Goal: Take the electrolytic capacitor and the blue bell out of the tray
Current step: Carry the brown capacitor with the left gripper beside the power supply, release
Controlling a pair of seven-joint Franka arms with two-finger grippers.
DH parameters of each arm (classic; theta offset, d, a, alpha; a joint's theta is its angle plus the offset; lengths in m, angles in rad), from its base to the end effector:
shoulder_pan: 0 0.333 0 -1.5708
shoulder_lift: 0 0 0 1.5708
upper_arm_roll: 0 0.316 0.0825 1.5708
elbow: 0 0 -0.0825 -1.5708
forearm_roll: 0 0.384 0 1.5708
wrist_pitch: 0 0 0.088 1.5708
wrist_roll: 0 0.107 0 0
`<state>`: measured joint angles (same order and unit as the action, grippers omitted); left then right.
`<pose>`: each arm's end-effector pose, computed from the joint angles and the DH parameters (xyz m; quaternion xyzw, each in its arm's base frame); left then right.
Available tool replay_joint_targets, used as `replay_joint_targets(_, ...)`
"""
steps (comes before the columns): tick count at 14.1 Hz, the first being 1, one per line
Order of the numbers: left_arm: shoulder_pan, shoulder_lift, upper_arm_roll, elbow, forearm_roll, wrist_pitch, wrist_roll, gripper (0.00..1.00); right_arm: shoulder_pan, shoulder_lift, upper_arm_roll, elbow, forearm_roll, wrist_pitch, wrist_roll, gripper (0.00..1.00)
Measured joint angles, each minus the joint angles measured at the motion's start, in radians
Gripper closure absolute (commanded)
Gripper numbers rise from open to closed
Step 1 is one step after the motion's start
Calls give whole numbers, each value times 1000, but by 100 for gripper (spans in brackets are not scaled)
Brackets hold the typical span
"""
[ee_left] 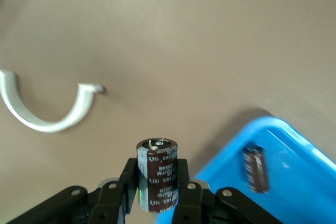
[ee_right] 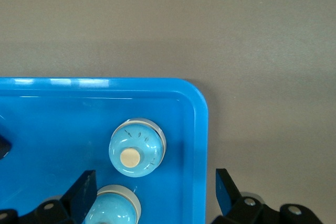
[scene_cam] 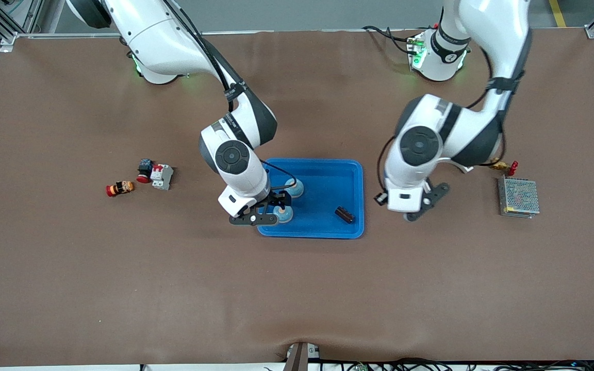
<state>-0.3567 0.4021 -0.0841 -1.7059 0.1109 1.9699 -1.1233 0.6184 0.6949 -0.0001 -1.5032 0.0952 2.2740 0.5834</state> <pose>0.5878 -0.2641 0.3487 -0.9470 -0.3122 0.0250 0.0712 0.5861 0.4198 0.2644 -0.9985 0.0119 -0.0101 0.0523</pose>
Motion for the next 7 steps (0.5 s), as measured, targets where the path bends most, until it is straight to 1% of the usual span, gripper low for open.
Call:
replay_joint_targets(3,92,-19,1,-17,0,-39,179,100,13,11,0,0,0,20,0,0)
replay_joint_targets(7,238,-31,3,-67,3,-43,418,100,19,31,0,0,0,40,10,0)
